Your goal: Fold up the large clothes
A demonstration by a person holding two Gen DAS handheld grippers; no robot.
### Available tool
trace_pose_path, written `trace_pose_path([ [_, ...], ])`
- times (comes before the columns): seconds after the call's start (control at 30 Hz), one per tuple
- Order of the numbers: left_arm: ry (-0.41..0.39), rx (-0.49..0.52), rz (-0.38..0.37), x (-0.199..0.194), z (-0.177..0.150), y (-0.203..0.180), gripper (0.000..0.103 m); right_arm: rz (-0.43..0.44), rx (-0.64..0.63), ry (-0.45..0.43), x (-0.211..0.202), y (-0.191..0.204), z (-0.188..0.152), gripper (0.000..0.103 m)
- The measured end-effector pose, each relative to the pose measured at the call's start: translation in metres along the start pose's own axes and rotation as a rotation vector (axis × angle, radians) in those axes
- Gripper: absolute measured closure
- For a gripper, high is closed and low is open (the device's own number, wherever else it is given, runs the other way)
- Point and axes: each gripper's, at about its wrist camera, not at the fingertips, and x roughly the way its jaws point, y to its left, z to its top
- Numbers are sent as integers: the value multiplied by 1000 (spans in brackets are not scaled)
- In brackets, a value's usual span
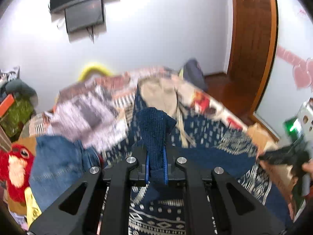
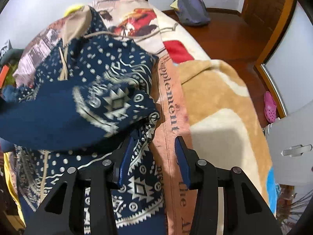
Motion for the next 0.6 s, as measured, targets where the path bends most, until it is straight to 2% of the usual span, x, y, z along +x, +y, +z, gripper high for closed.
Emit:
trace_pose_path([
  [0.1, -59, -7, 15, -11, 0, 8, 93, -9, 19, 13, 12, 1, 1, 63],
  [0.17, -37, -5, 33, -5, -11, 13, 93, -5, 37, -1, 15, -1, 2, 63],
  [0.27, 71, -32, 44, 19, -40, 28, 93, 4, 63, -34, 18, -5, 3, 63],
  [0.37, 206, -86, 66, 45, -77, 48, 93, 16, 106, -28, 22, -10, 3, 63],
  [0.47, 301, -156, 43, 55, -110, 68, 92, 13, 105, -32, 21, -10, 2, 63],
  [0.5, 323, -168, 34, 55, -119, 70, 91, 5, 94, -34, 21, -9, 1, 63],
  [0.6, 382, -192, 23, 51, -141, 81, 79, -26, 65, -35, 23, -5, 1, 63],
])
